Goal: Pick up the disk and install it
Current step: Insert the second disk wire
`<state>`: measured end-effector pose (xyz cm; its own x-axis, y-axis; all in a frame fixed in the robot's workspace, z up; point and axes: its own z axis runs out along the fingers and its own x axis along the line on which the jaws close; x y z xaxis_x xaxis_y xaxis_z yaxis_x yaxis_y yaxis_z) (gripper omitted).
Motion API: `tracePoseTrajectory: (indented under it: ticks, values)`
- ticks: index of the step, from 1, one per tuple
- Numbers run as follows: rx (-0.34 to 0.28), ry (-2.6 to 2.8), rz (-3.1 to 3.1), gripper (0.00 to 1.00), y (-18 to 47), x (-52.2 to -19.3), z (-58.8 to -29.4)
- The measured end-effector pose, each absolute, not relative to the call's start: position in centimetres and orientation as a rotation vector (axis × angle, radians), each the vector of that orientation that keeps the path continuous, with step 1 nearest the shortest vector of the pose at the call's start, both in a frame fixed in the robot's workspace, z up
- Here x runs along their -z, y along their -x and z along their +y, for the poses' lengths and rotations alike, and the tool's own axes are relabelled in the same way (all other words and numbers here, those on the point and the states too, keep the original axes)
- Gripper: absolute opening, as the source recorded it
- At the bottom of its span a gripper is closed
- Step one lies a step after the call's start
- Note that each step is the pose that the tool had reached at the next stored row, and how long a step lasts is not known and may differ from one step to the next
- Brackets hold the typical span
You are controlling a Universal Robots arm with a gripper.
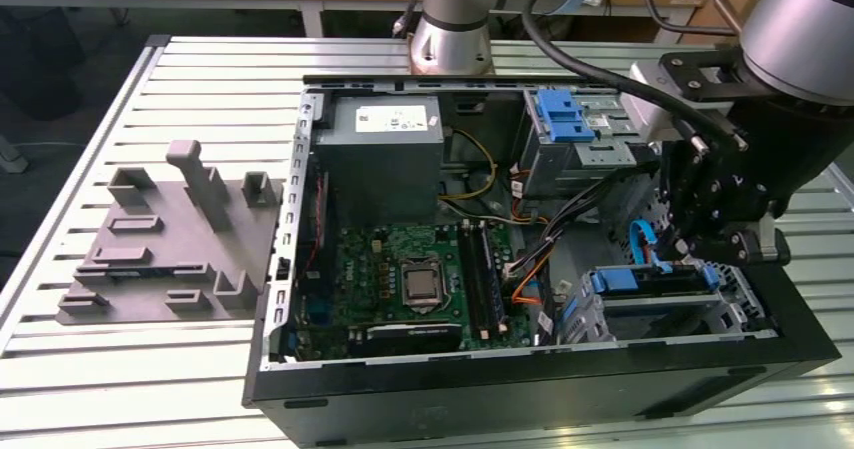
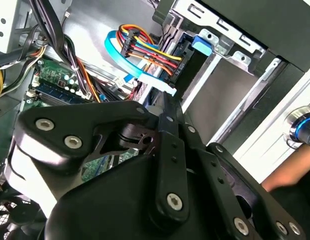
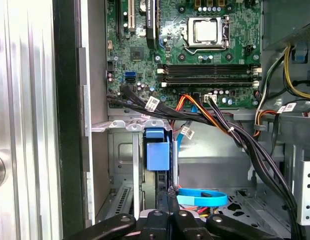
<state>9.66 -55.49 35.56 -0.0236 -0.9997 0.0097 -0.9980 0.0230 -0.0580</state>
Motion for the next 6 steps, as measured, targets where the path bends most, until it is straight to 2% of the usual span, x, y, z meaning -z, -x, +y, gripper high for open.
tracePoseTrajectory:
  ticks: [6]
  values:
    - [0.074, 2.171, 2.223, 0.11, -9.66, -35.8, -55.49]
